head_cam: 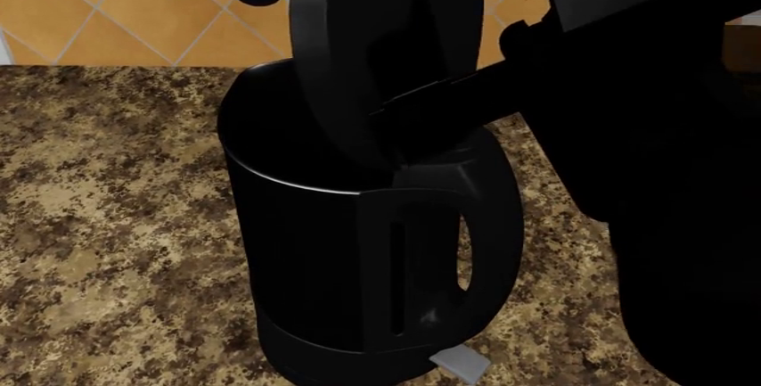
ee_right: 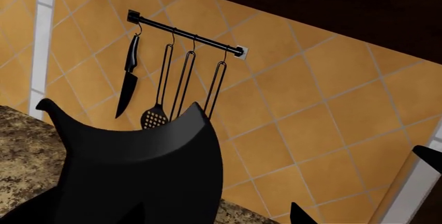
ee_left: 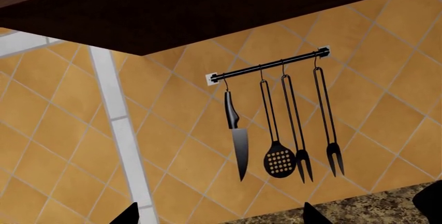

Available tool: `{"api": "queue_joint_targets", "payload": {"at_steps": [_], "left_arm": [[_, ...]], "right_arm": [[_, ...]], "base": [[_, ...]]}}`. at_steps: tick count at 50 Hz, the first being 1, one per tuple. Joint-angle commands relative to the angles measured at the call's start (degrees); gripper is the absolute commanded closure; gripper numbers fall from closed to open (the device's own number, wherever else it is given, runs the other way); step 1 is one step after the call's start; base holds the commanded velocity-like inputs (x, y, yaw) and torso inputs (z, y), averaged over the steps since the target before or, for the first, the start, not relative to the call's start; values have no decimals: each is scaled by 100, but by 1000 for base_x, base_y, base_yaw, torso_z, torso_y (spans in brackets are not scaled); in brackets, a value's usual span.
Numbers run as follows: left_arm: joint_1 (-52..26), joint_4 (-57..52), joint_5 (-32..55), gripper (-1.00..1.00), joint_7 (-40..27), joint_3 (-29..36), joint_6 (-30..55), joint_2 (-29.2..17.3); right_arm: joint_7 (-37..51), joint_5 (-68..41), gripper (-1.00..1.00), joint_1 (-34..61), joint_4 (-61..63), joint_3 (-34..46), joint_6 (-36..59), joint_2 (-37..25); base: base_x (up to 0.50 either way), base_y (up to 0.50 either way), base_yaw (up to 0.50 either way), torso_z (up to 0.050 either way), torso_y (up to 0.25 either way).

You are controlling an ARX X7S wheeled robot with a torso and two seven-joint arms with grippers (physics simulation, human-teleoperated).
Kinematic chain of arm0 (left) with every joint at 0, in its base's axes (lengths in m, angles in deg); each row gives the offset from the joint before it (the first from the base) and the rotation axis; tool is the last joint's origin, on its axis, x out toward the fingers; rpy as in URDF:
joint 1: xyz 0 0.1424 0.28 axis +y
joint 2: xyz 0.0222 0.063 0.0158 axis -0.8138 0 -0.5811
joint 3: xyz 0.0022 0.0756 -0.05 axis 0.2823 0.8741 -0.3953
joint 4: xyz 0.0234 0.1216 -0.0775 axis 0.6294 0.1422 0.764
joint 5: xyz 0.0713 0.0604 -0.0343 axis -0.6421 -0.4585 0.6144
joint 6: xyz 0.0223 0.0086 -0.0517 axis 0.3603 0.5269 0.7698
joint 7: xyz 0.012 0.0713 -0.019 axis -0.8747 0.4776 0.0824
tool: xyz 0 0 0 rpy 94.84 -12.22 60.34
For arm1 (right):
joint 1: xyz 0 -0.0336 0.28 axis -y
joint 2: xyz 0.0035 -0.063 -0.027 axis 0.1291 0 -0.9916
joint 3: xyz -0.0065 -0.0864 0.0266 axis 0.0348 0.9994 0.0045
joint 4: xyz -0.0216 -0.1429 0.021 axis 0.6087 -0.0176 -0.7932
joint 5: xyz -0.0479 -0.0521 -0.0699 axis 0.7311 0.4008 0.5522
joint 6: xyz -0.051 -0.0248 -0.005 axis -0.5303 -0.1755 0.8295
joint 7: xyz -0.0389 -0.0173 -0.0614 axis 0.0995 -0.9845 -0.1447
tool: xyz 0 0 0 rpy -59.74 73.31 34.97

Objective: Close the lid of the electric kettle.

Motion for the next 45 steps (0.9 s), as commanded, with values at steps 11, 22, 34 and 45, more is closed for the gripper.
{"api": "queue_joint_targets", "payload": {"at_steps": [11,22,34,45], "left_arm": [[169,39,-162,-100,113,24,-185,-62],[285,28,-166,-100,125,-28,-262,-106],[362,14,-58,-100,106,-141,-305,-181],[415,33,-40,-100,124,-203,-354,-251]], "right_arm": [[-725,930,-100,-5,-558,546,-289,309],[-1169,1450,-100,-147,-1013,915,-566,502],[-1817,2146,-100,-183,-1788,1378,-1038,785],[-2120,2512,-100,-412,-2267,1687,-1382,1000]], "base": [[0,0,0,0,0],[0,0,0,0,0],[0,0,0,0,0],[0,0,0,0,0]]}}
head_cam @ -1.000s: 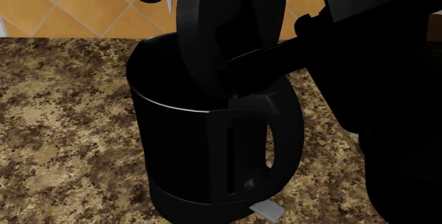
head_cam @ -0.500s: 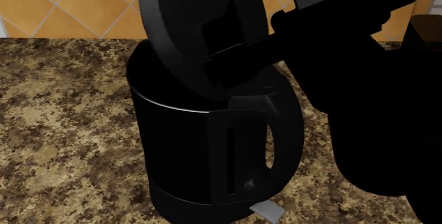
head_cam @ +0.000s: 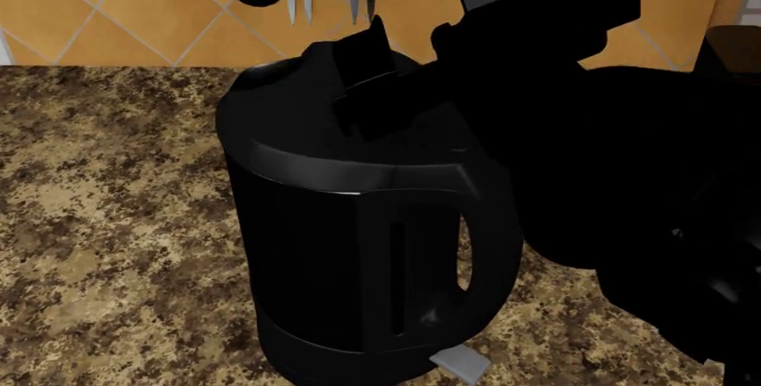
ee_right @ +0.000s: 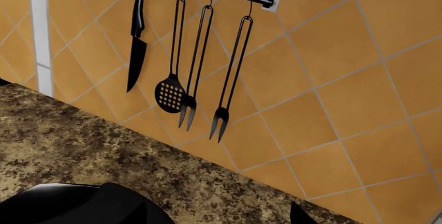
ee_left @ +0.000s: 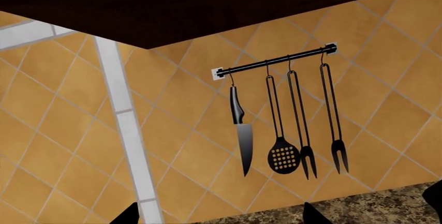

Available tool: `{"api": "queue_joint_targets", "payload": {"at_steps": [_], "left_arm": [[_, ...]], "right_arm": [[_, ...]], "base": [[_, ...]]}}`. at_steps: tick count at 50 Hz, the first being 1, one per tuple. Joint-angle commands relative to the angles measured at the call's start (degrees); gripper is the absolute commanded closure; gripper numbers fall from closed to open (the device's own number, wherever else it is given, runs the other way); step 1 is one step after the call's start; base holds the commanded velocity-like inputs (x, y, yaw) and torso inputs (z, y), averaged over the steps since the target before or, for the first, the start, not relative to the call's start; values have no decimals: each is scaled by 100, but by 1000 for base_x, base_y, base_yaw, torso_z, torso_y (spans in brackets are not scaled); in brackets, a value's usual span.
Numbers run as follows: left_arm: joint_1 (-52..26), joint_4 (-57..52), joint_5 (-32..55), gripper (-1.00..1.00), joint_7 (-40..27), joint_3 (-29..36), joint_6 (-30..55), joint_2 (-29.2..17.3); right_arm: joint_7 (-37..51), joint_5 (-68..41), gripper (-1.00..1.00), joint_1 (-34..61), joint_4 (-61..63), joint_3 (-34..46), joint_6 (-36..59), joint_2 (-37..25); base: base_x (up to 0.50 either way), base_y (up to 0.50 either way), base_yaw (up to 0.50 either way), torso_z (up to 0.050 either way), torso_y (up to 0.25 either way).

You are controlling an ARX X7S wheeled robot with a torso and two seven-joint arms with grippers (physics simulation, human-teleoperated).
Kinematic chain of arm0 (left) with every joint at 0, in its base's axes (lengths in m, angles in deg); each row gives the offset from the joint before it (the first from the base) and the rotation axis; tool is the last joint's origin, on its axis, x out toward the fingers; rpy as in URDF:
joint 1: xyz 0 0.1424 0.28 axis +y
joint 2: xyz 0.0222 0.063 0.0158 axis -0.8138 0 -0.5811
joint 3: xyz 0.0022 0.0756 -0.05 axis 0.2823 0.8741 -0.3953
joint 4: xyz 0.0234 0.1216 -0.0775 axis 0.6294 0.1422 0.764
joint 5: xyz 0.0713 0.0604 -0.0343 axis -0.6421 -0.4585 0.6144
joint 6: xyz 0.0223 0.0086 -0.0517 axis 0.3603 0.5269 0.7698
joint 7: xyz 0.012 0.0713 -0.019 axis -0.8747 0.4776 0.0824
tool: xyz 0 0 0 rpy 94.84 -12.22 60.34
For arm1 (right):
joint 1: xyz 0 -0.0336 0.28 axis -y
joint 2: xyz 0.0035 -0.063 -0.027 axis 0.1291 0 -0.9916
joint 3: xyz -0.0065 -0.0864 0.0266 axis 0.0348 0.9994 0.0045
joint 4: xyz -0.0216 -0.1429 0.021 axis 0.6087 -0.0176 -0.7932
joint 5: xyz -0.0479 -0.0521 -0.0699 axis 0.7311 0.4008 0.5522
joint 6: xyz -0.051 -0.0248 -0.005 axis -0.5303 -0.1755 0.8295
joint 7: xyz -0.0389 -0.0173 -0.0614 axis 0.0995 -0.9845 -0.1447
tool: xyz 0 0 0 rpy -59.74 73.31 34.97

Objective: Close the lid of the electric kettle.

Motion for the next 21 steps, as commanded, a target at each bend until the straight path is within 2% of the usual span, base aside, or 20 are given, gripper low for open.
{"api": "queue_joint_targets", "payload": {"at_steps": [1,8,21], "left_arm": [[53,14,34,-100,8,-66,-47,-69],[125,16,-42,-100,39,-39,-109,-58],[54,-34,94,-100,-85,24,-72,-18]], "right_arm": [[-375,394,-100,-267,-548,419,-289,226],[-86,83,-100,-236,-150,163,-130,89],[1325,-1664,-100,-588,1720,-872,339,-689]], "base": [[0,0,0,0,0],[2,0,0,0,0],[0,0,0,0,0]]}}
